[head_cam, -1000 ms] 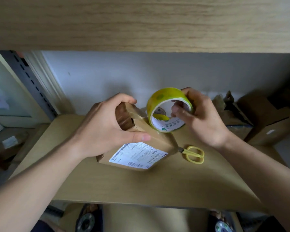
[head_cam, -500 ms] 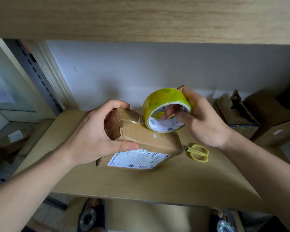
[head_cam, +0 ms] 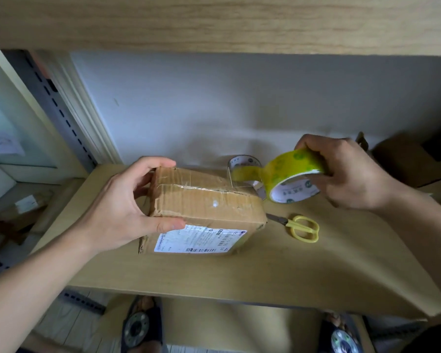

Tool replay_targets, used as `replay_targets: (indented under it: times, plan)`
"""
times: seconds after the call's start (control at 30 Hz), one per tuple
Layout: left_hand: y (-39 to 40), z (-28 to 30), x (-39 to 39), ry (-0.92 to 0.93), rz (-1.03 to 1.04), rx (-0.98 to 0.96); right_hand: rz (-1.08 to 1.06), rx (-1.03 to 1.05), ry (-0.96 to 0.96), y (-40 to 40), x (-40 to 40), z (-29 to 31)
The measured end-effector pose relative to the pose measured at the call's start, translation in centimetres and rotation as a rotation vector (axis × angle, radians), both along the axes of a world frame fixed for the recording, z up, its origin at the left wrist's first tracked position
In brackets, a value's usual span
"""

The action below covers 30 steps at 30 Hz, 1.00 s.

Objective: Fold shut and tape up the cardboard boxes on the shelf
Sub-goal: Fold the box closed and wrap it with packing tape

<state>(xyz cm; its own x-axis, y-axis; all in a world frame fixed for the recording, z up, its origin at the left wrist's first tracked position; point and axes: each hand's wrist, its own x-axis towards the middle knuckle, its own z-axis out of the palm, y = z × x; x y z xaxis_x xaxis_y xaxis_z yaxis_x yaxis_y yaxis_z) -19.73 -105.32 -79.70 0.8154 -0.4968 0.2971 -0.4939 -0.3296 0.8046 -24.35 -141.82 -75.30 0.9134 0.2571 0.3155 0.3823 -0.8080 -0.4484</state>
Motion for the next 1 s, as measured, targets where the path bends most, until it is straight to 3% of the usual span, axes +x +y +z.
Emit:
replay_targets:
  times: [0.33,0.67,0.83,1.0]
  plan:
    - [2.0,-1.2,0.1,0.040,0.008,-0.004,0.065,-0.323,0.021,0.8,0.4,-2.7]
    - [4.6,-1.8,-0.1,0.086,0.031,0.128,0.044,-0.417,0.073,3.7,1.5,-4.8]
    - [4.7,0.7,-0.3,0.055,0.036,0.503,0.042,-0.424,0.053,4.8,1.9,-5.0]
    - [0.1,4.0,-0.8,-0.140,0.013,1.217,0.006,-0.460,0.026,5.6,1.7,-4.5]
